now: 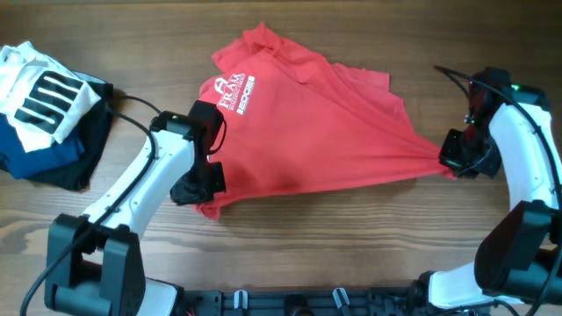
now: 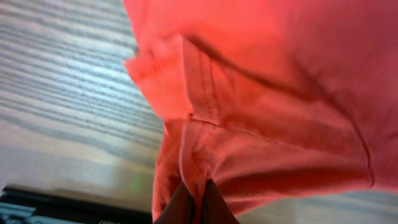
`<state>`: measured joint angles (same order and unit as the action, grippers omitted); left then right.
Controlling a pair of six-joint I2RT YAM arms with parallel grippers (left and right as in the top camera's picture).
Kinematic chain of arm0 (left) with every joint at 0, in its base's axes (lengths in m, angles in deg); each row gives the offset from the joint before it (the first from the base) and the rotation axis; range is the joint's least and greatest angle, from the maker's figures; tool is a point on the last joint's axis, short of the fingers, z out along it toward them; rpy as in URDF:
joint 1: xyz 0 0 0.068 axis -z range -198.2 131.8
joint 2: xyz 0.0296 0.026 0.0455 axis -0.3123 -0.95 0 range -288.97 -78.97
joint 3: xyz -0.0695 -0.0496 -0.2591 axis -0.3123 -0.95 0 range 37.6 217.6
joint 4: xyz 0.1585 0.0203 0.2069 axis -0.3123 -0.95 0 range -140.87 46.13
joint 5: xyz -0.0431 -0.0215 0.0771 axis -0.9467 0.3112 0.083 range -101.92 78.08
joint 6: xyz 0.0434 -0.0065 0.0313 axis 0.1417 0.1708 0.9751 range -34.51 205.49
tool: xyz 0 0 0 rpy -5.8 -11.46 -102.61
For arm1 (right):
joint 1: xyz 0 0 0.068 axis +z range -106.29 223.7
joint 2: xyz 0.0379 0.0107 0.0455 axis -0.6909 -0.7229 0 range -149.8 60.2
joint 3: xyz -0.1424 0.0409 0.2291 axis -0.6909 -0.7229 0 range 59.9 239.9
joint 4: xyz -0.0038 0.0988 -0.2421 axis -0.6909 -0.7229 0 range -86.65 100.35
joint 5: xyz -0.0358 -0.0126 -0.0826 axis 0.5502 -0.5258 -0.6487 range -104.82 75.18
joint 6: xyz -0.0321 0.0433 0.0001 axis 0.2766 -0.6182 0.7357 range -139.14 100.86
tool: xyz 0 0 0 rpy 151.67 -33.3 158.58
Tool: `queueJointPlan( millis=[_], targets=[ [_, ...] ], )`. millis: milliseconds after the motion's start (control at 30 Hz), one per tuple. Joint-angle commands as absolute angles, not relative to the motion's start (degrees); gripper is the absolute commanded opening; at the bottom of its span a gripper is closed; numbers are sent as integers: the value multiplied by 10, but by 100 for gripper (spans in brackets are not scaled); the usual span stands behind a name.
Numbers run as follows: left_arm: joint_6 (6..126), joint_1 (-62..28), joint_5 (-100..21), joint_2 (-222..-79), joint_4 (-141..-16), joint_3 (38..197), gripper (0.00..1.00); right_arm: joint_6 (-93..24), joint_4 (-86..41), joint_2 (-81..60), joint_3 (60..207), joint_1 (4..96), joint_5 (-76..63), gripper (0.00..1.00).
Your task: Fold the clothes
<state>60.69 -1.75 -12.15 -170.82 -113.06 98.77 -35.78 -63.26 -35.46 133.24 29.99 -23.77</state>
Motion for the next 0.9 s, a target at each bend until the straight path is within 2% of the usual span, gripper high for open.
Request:
queueJointPlan(
  millis=[0, 33, 67, 233, 267, 333, 367, 500, 633, 767, 867],
  targets=[
    [580, -16, -119, -1689, -1122, 984, 12, -341, -624, -344, 1332, 261, -221, 4],
    [580, -16, -130, -1689, -1123, 984, 23, -341, -623, -344, 1332, 249, -224, 4],
    [581, -16, -147, -1689, -1127, 984, 29, -341, -623, -344, 1332, 238, -224, 4],
    [582, -16, -165, -1670, -1121, 984, 32, -374, -623, -344, 1332, 166, -254, 4],
    [582, -17, -163, -1663, -1107, 984, 36, -374, -624, -344, 1332, 154, -248, 4],
    [580, -18, -163, -1657, -1066, 984, 82, -371, -624, -344, 1332, 148, -230, 4],
    [580, -20, -164, -1658, -1040, 984, 85, -370, -623, -344, 1332, 150, -226, 4],
    [580, -20, -164, -1667, -937, 984, 89, -344, -614, -344, 1332, 170, -196, 4],
    [580, -20, -171, -1688, -866, 984, 88, -341, -610, -344, 1332, 188, -190, 4],
    [582, -19, -210, -1715, -891, 984, 85, -341, -609, -344, 1332, 189, -190, 4],
    [582, -19, -235, -1714, -963, 984, 85, -341, -608, -344, 1332, 189, -190, 4]
  ],
)
